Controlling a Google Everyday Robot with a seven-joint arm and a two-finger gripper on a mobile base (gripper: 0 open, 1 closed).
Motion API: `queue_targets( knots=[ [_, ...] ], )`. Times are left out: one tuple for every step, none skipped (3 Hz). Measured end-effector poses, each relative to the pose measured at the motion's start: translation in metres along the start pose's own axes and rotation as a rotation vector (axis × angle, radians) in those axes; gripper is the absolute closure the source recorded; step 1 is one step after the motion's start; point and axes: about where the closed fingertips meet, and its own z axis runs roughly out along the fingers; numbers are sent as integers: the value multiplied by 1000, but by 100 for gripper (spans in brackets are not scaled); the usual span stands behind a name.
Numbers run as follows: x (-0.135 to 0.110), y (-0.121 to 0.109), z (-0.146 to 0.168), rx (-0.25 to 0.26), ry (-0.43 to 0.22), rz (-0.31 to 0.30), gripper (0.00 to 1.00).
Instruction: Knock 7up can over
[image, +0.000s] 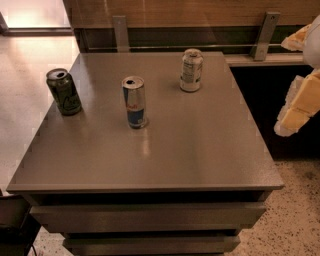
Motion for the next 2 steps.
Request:
queue_targets(
  knots=[
    [11, -26, 13, 31, -98, 54, 0],
    [18, -52, 35, 81, -250, 109, 0]
  ],
)
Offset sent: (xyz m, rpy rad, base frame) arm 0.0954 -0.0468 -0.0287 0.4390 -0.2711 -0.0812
